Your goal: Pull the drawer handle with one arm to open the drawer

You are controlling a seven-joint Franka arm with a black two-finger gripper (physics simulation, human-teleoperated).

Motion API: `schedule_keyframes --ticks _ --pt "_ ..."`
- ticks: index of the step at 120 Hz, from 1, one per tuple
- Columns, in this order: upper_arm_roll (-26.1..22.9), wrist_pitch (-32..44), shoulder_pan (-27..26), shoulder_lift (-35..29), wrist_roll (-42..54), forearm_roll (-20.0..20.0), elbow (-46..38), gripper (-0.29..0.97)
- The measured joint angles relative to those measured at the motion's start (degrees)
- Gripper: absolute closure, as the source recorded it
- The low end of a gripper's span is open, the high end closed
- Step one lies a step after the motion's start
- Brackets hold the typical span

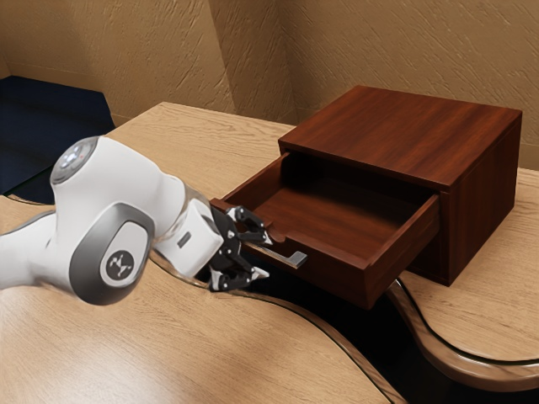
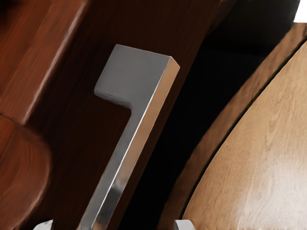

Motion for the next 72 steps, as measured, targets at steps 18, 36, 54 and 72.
schedule_keyframes --ticks 18,36,54,72 --pt "-0.01 -0.6 -0.01 -1.18 -0.08 -0.06 -0.45 0.87" --pt "0.04 -0.65 0.02 -2.34 -0.41 0.34 -1.21 0.65" --pt "-1.69 -4.24 -1.1 -5.41 -0.55 3.02 7.63 0.46" --pt "-17.51 -26.41 -6.44 -6.29 -9.48 10.92 24.78 0.21"
